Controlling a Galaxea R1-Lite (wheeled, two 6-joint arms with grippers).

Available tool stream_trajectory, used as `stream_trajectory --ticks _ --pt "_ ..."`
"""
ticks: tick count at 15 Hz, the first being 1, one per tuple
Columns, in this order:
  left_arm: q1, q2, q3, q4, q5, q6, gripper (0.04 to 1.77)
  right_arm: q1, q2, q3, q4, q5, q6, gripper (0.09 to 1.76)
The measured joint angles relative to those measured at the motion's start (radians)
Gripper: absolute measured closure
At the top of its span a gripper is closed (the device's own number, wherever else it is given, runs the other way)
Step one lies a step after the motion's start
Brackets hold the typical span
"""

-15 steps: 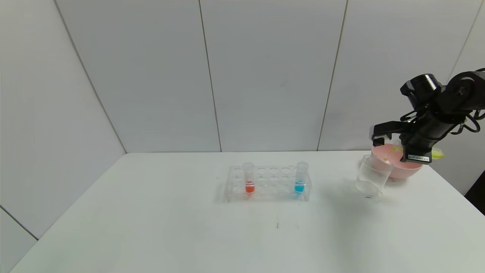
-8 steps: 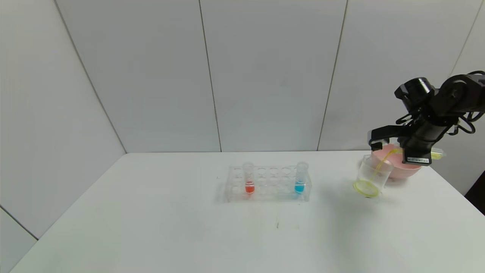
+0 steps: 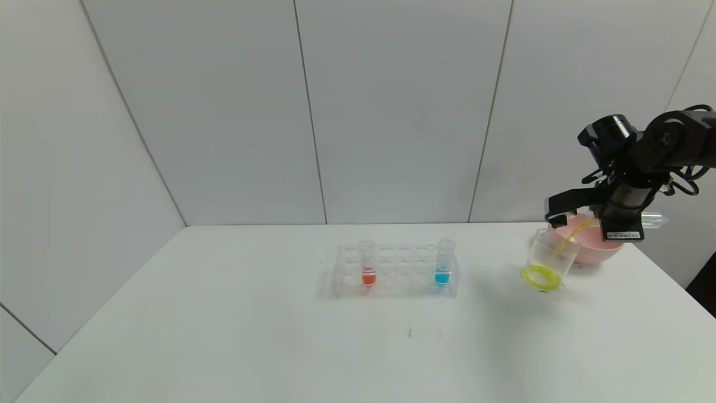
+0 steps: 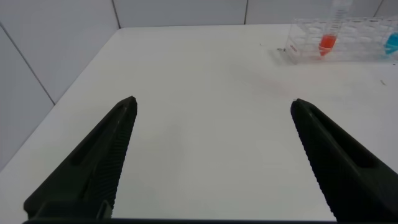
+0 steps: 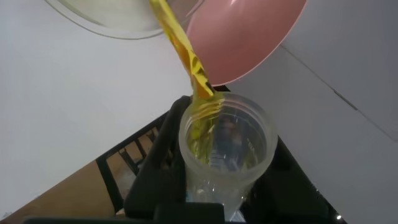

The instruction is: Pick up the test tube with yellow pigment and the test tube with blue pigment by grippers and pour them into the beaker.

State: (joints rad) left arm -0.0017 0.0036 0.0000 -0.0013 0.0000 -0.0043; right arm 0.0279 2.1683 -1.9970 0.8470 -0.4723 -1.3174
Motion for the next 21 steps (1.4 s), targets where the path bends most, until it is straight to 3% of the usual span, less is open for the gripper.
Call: stream_trajectory --ticks 5,13,15,18,21 --pt "0.0 0.0 0.0 0.0 0.0 0.0 0.05 0.027 -0.001 -0.001 -0.002 -0.061 -0.027 1.24" --pt "0.0 0.0 0.0 0.0 0.0 0.0 0.05 0.025 -0.022 -0.003 -0.001 -0.022 -0.019 1.24" --pt "0.0 0.0 0.0 0.0 0.0 0.0 0.05 -0.002 -0.04 -0.003 -0.003 0.113 -0.009 1.24" --pt "0.0 0.0 0.0 0.0 0.0 0.0 0.05 -0.074 -0.067 -0.001 0.001 0.465 0.084 1.24" --pt "0.0 0.0 0.0 0.0 0.0 0.0 0.05 -0.151 -0.09 0.004 -0.002 0.854 0.291 1.24"
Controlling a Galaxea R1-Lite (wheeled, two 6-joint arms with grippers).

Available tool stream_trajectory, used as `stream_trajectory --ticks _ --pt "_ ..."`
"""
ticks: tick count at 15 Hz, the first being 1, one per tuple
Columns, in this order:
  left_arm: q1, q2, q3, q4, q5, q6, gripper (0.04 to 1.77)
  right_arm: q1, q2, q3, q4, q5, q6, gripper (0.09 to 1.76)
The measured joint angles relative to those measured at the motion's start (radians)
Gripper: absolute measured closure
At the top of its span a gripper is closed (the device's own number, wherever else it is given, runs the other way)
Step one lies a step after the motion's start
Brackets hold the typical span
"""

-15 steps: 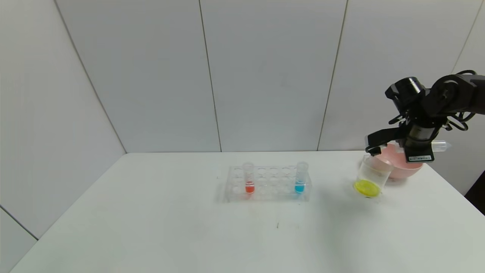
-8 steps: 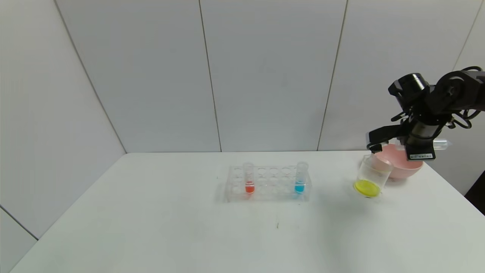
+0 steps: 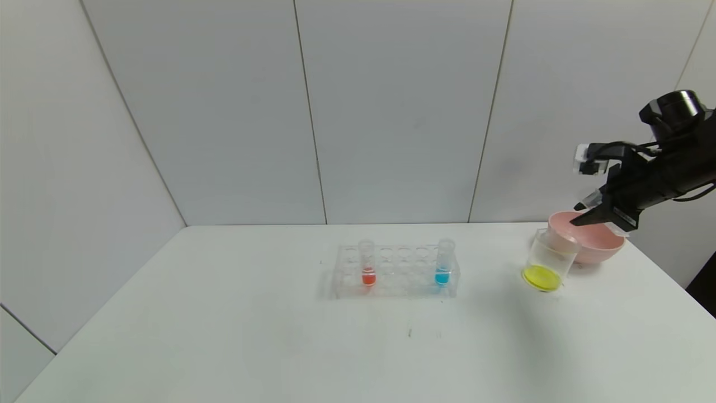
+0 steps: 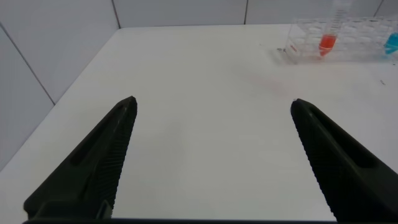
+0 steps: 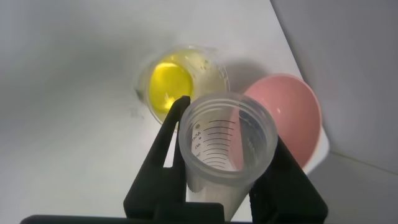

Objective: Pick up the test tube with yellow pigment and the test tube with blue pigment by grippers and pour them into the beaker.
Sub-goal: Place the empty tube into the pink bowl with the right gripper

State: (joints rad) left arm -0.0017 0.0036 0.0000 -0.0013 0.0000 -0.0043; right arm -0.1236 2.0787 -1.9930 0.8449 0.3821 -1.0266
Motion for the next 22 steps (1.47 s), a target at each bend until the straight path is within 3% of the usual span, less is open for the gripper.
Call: stream_trajectory --ticks 2,4,6,8,12,14,17,19,22 --pt "0.0 0.0 0.0 0.0 0.0 0.0 0.05 -0.042 -0.015 0.003 -0.02 0.147 0.203 1.24" --pt "0.0 0.0 0.0 0.0 0.0 0.0 0.05 -0.068 -0.036 0.021 -0.081 0.177 0.383 1.24" --pt "0.0 0.0 0.0 0.0 0.0 0.0 0.05 -0.089 -0.067 0.084 -0.196 0.182 0.485 1.24" --pt "0.0 0.0 0.0 0.0 0.0 0.0 0.05 -0.102 -0.109 0.206 -0.406 0.183 0.601 1.24" --pt "0.0 0.0 0.0 0.0 0.0 0.0 0.05 -0.114 -0.216 0.578 -1.005 0.182 0.82 1.24" --pt "0.0 0.0 0.0 0.0 0.0 0.0 0.05 -0.129 -0.273 0.779 -1.234 0.181 0.879 1.24" --pt "0.0 0.0 0.0 0.0 0.0 0.0 0.05 -0.185 -0.354 1.031 -1.411 0.18 0.913 1.24" --pt "0.0 0.0 0.0 0.0 0.0 0.0 0.05 -0.249 -0.39 1.157 -1.508 0.181 0.919 1.24" --pt "0.0 0.0 0.0 0.0 0.0 0.0 0.05 -0.325 -0.393 1.246 -1.619 0.186 0.921 1.24"
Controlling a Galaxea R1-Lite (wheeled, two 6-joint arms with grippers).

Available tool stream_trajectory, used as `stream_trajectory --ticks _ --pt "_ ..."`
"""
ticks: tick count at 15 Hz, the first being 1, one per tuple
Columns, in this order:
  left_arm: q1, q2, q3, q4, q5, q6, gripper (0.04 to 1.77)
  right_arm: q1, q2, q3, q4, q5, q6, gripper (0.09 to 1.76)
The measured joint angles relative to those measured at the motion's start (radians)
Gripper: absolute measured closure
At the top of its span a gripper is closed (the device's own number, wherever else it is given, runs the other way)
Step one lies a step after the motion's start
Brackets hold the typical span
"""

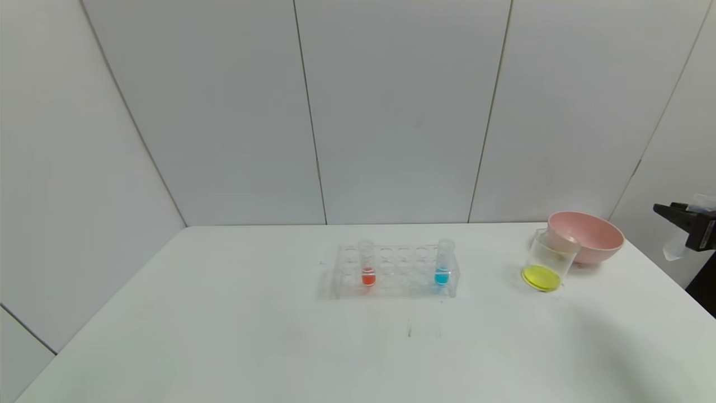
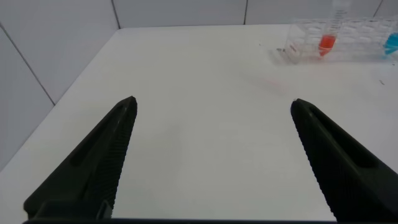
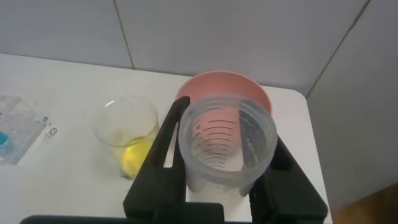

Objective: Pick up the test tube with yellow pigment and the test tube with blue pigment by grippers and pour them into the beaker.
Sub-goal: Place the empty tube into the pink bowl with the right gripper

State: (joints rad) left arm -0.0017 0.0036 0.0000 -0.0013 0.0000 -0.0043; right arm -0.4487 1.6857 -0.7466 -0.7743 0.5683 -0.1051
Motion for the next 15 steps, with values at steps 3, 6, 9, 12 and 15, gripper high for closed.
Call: stream_trajectory --ticks 3,6,9,12,15 --pt "0.0 0.0 0.0 0.0 0.0 0.0 0.05 -0.012 0.037 0.007 -0.034 -0.002 0.014 1.24" --pt "0.0 0.0 0.0 0.0 0.0 0.0 0.05 0.021 0.115 -0.037 -0.131 -0.016 0.071 1.24" --pt "0.0 0.0 0.0 0.0 0.0 0.0 0.05 0.069 0.235 -0.151 -0.183 -0.126 0.087 1.24" --pt "0.0 0.0 0.0 0.0 0.0 0.0 0.05 0.113 0.378 -0.318 -0.186 -0.218 0.089 1.24" --pt "0.0 0.0 0.0 0.0 0.0 0.0 0.05 0.151 0.503 -0.46 -0.183 -0.286 0.089 1.24"
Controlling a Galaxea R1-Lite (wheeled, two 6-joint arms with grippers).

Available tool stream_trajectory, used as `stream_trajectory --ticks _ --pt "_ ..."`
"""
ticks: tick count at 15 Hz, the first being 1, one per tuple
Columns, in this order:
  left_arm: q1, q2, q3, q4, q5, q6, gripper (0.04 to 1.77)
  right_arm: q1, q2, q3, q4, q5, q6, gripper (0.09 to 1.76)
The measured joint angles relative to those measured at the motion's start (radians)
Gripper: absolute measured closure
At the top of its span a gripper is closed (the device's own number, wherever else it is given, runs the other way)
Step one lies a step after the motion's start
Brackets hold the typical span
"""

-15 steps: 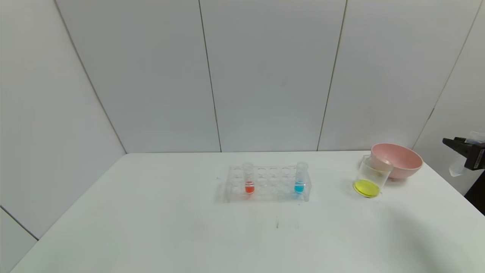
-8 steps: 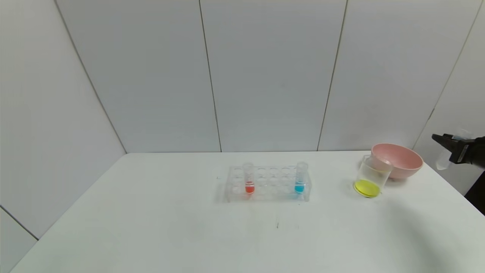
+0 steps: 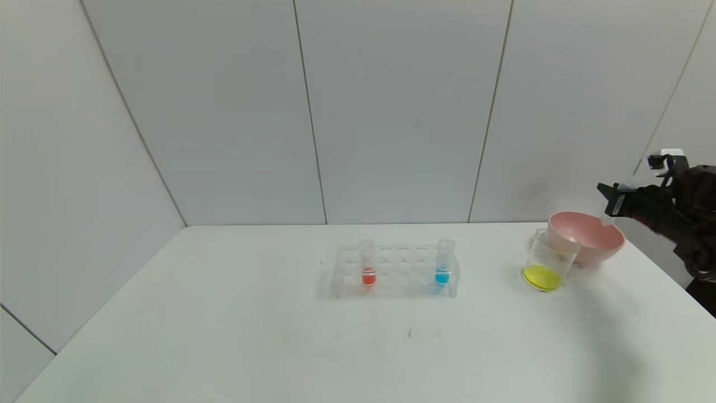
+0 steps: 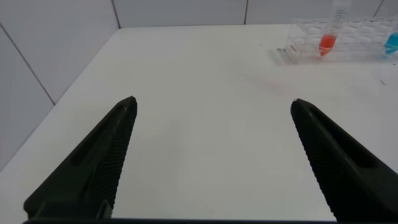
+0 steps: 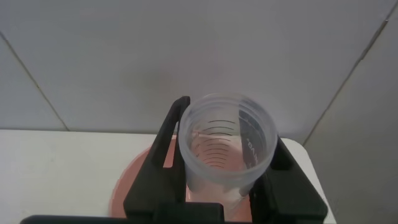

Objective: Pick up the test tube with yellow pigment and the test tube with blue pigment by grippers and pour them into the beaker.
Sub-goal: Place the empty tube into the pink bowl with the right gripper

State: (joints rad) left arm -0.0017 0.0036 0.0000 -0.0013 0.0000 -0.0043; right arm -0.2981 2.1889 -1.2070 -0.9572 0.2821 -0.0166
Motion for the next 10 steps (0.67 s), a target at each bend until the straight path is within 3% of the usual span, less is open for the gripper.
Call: stream_trajectory --ticks 7,10 --pt "0.0 0.0 0.0 0.0 0.0 0.0 0.05 0.044 0.137 -0.134 -0.007 -0.047 0.0 1.22" --pt "0.0 0.0 0.0 0.0 0.0 0.0 0.05 0.049 0.149 -0.139 -0.007 -0.05 0.0 0.87"
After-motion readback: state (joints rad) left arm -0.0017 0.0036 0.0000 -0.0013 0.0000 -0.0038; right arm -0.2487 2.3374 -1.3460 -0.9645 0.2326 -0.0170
